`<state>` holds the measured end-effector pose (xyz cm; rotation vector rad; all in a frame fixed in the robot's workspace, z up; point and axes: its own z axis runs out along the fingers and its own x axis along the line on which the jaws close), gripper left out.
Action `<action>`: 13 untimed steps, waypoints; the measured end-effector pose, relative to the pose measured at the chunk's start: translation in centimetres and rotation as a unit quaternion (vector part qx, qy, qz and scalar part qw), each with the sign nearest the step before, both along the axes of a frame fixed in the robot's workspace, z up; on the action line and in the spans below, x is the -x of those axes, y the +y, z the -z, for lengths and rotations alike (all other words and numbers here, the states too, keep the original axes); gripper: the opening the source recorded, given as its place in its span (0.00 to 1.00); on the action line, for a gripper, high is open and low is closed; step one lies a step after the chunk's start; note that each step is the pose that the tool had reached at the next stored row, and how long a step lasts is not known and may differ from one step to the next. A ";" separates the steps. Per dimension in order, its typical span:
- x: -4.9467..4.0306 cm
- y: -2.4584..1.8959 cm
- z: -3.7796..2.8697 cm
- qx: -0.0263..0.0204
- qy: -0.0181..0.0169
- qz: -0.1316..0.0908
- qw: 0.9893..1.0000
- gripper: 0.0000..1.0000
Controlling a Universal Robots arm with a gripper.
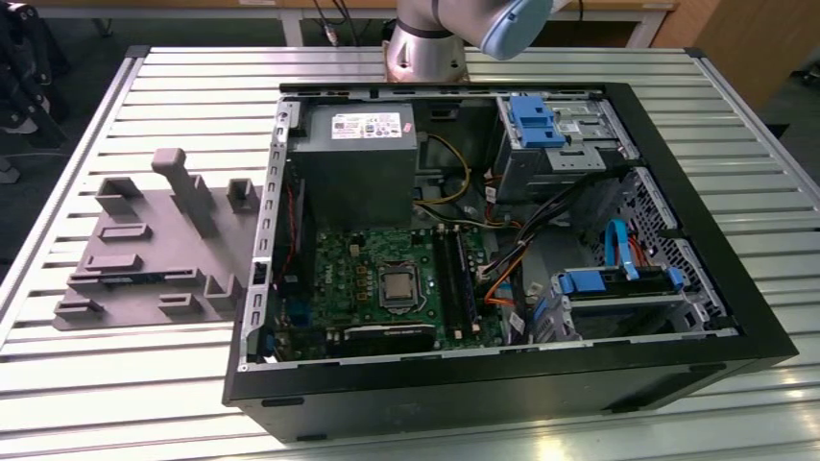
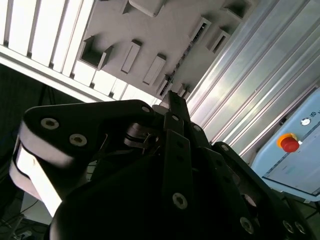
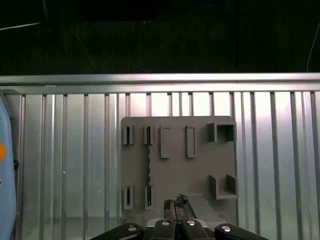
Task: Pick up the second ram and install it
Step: 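Pick up the second ram and move it above second insertion slot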
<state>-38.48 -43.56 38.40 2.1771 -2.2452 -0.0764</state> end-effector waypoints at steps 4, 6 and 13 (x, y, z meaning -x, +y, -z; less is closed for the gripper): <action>0.00 0.00 0.02 0.000 0.000 0.000 1.000 0.11; 0.00 0.00 0.11 0.000 0.000 0.000 1.000 0.11; 0.00 -0.13 0.59 0.000 0.000 0.000 1.000 0.24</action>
